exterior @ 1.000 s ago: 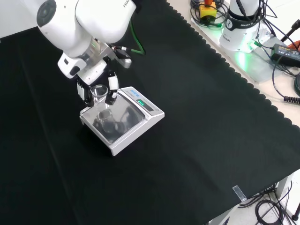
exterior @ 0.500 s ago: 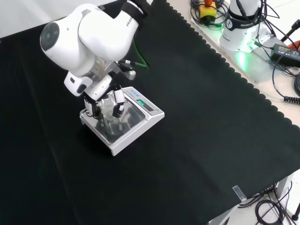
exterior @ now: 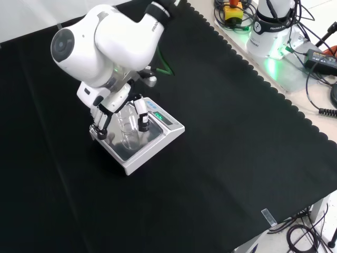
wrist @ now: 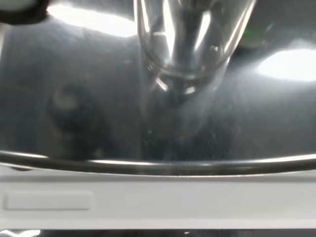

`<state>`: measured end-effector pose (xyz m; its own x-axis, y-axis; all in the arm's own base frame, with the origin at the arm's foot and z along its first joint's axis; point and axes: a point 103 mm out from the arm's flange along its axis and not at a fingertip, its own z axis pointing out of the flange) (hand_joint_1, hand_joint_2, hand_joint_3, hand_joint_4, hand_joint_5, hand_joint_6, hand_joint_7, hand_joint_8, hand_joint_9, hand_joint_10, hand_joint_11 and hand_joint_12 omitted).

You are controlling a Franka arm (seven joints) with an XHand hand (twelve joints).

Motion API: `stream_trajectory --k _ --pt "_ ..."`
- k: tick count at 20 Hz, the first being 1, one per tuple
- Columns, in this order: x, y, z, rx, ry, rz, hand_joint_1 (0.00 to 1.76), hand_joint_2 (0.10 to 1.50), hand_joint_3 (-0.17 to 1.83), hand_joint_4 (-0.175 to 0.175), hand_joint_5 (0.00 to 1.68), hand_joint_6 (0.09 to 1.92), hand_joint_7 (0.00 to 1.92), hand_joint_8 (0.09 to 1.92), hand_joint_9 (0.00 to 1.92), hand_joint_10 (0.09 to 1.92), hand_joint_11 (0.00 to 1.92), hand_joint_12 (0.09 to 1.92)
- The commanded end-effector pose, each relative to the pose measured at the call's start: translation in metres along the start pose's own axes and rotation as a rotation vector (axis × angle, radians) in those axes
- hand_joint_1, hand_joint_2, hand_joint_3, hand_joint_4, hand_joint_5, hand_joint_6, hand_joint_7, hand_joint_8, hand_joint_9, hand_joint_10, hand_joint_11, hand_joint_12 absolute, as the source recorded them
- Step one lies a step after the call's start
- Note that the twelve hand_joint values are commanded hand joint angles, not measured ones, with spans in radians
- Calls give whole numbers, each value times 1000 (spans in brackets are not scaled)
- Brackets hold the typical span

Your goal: Put the beaker on the electronic balance.

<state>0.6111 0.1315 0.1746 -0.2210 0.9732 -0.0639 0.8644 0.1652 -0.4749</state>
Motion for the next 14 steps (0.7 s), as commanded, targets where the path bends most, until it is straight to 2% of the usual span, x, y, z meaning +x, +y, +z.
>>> stream_trajectory --k 1,8,14 --pt "4 -44 -49 -9 -94 20 475 573 183 -69 208 87 49 801 99 926 304 1556" --pt "6 -66 -78 -45 -35 26 430 571 130 -63 159 87 21 811 44 966 273 1588" --pt "-4 -83 -81 -86 -5 0 414 592 107 -58 182 87 0 753 111 953 304 1573"
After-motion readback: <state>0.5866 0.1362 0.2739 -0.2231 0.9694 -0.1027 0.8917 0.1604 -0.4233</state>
